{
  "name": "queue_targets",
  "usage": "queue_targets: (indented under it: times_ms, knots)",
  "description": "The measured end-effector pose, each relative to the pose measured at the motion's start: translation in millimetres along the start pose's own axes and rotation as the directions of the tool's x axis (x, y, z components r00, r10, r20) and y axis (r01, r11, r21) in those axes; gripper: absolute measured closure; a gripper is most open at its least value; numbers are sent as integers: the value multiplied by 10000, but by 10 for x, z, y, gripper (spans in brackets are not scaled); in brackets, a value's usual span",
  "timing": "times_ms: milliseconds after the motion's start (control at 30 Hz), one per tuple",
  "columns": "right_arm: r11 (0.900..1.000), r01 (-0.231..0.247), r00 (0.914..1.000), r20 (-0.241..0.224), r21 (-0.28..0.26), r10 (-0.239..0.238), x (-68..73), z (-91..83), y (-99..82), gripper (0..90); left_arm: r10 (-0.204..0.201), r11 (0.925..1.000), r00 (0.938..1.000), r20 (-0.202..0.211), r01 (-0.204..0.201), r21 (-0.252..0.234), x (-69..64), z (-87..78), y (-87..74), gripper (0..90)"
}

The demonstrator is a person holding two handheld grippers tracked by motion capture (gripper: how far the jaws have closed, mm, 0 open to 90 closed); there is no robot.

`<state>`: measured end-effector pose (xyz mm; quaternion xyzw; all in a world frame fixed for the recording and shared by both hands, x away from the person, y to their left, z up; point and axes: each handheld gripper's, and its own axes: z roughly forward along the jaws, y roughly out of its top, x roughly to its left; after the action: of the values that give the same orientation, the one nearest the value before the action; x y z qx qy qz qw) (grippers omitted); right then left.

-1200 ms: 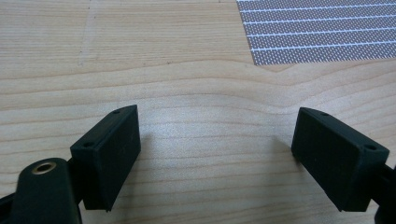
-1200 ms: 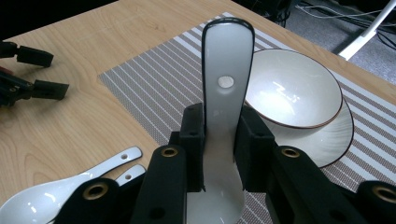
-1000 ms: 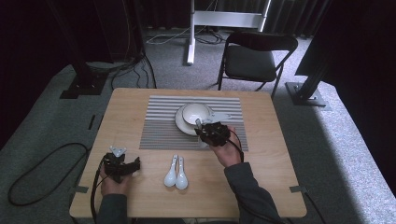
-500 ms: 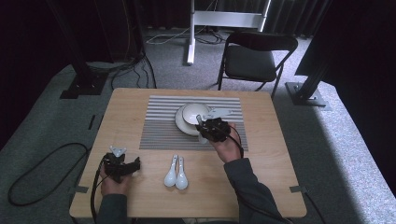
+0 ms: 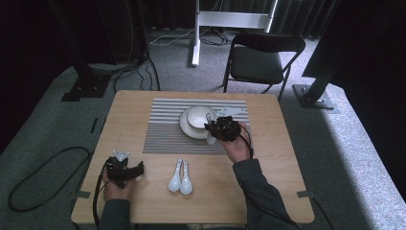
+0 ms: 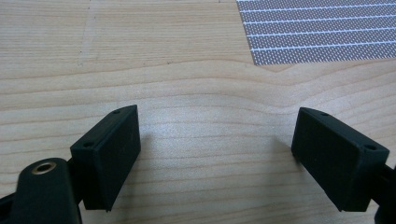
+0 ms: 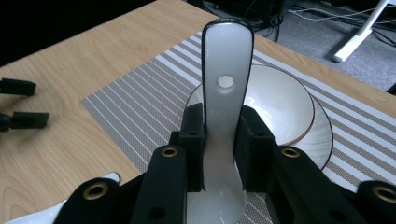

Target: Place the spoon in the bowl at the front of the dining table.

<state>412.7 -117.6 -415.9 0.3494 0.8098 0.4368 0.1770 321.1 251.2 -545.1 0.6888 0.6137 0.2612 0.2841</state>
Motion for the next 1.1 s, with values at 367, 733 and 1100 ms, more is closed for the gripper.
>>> queue_targets:
  times_ms: [367, 733, 1100]
  knots:
    - [9996, -231, 9997, 52, -178, 232, -112, 1, 96, 748, 25, 10000, 10000, -2, -25, 17, 2, -2, 0, 161]
    - [9995, -242, 9995, 206, -212, 246, -179, 39, 145, 748, 8, 10000, 10000, 1, -8, 9, 0, -1, 0, 161]
    - [9993, -255, 9991, 333, -270, 264, -254, 71, 205, 748, 15, 10000, 10000, 6, -15, 9, 1, -1, 0, 161]
